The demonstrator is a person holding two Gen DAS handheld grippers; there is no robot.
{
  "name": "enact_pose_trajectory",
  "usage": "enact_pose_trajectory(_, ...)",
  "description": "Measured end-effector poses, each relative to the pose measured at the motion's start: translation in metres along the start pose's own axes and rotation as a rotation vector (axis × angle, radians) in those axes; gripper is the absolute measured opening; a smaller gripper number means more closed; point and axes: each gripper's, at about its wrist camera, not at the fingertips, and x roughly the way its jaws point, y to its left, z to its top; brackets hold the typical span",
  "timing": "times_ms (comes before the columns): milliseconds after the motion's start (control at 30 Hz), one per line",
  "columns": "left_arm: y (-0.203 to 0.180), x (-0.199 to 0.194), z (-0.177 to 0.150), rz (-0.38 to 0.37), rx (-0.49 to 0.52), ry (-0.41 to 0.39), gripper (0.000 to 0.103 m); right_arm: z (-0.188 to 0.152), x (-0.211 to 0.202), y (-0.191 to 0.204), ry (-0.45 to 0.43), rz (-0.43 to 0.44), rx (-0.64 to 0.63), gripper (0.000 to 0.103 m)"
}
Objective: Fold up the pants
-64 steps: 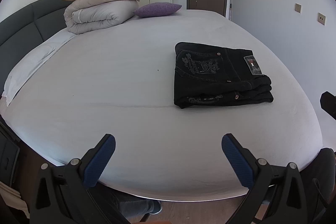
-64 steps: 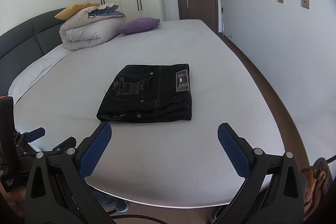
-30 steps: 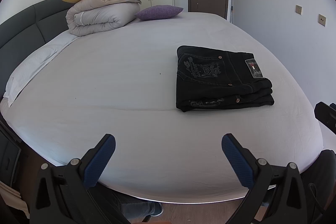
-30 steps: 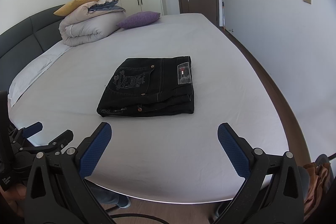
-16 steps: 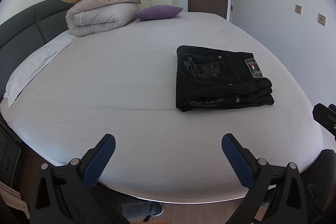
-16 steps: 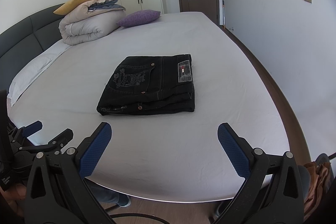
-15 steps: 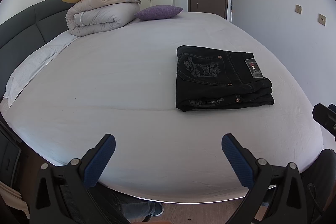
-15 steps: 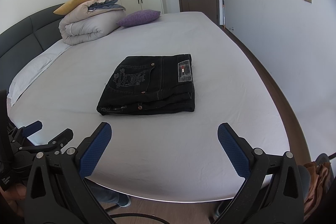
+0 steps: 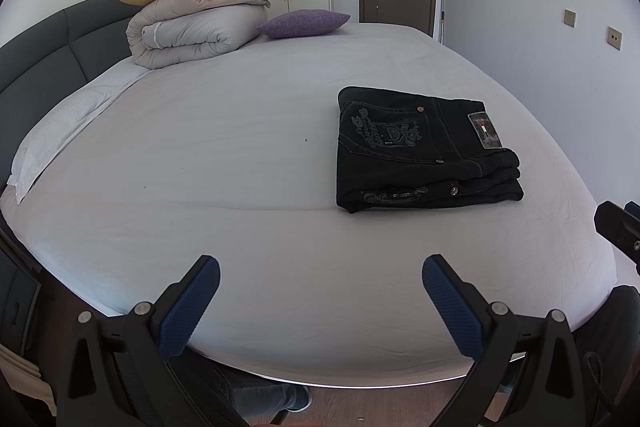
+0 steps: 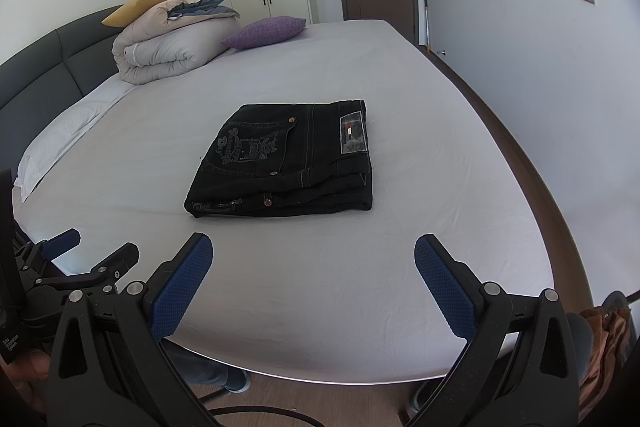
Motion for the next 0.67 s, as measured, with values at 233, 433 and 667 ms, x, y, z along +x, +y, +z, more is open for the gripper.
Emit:
enact_pose_trajectory(233,0.0001,-0.0001,-0.0004,0.003,0.000,0.002,0.103,-0.0012,0.0009,-0.0001,0.001,0.001,-0.001,0.103)
enact_pose_trajectory(433,0.0012,0.0001,-0.0006,0.004,-0.005,0.004,0.103,-0.0050,0.0025,0.0002,0.004,0.002,-0.001,0.103)
enact_pose_trajectory(667,0.0000,-0.0014,-0.0004,0.014,0.009,-0.014,0.103,-0.0068,0.0030,0.0002,0.006,0.004,-0.001,0.103)
